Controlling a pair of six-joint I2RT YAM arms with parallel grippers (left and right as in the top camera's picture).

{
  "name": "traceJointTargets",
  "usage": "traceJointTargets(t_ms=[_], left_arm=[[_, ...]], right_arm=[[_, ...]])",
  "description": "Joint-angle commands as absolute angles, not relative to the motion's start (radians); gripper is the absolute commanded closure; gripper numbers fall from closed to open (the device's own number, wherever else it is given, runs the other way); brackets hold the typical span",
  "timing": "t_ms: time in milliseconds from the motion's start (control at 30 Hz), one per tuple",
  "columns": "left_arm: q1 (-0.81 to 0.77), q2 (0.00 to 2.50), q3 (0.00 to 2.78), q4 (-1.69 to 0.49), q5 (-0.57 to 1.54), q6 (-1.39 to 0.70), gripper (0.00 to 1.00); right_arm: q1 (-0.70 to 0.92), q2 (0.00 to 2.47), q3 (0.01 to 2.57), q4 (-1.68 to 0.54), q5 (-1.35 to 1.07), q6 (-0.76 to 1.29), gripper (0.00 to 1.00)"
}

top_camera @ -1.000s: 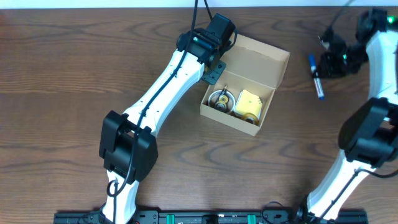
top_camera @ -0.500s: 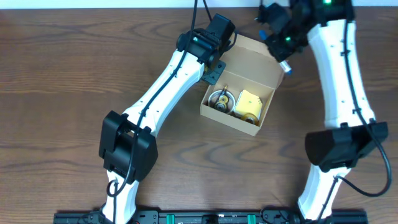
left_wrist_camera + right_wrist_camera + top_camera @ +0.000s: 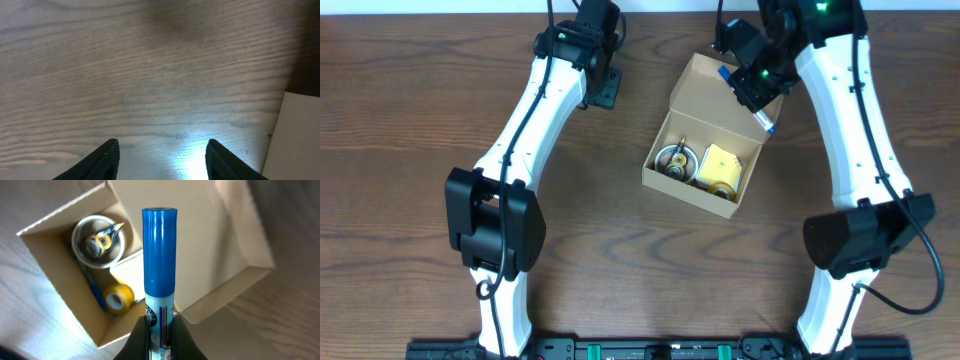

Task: Pack container

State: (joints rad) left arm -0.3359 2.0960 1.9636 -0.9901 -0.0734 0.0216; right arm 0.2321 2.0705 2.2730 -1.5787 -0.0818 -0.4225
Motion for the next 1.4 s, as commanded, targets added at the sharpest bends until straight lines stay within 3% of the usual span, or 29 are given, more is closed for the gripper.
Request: traceJointTargets(t_ms=[0, 300, 567, 600, 667, 700, 733, 833, 933, 967, 1000, 1033, 1367], left_arm=[[-0.314, 2.068, 1.953, -0.986, -0.120, 0.014, 0.40], [-0.295, 2.068, 1.953, -0.987, -0.130, -0.001, 0.37], [-0.295, 2.068, 1.953, -0.987, -0.130, -0.001, 0.36], [-0.295, 2.068, 1.953, -0.987, -0.130, -0.001, 0.37], [-0.295, 2.068, 1.953, -0.987, -0.130, -0.001, 0.36], [-0.295, 2.068, 1.953, -0.987, -0.130, -0.001, 0.36], [-0.295, 2.068, 1.954, -0.987, -0.130, -0.001, 0.36], [-0.295, 2.065, 1.955, -0.987, -0.130, -0.001, 0.36], [-0.295, 2.064, 1.955, -0.988, -0.130, -0.001, 0.36], [-0.295, 2.064, 1.955, -0.988, -0.130, -0.001, 0.36], [-0.295, 2.064, 1.955, -0.988, -0.130, -0.001, 0.36], [-0.295, 2.064, 1.955, -0.987, -0.130, -0.001, 0.35], [-0.295, 2.064, 1.955, -0.970, -0.130, 0.002, 0.35]], right_arm=[[0.271, 2.057, 2.207, -1.581, -0.109, -0.426, 0.99], [0.384, 2.057, 1.832, -1.439, -0.205, -0.595, 0.99], [0.405, 2.057, 1.766, -1.413, -0.281, -0.717, 0.96], [0.405, 2.057, 1.761, -1.413, -0.281, -0.716, 0.81], [0.405, 2.057, 1.753, -1.414, -0.280, -0.702, 0.36], [0.405, 2.057, 1.753, -1.414, -0.276, -0.680, 0.24], [0.402, 2.057, 1.752, -1.414, -0.276, -0.674, 0.30], [0.383, 2.057, 1.752, -1.408, -0.269, -0.673, 0.85], [0.363, 2.057, 1.752, -1.409, -0.258, -0.647, 0.75], [0.351, 2.057, 1.752, -1.410, -0.258, -0.627, 0.79], [0.341, 2.057, 1.752, -1.411, -0.258, -0.614, 0.92], [0.330, 2.057, 1.752, -1.417, -0.258, -0.606, 0.99], [0.238, 2.057, 1.702, -1.427, -0.200, -0.550, 0.98]])
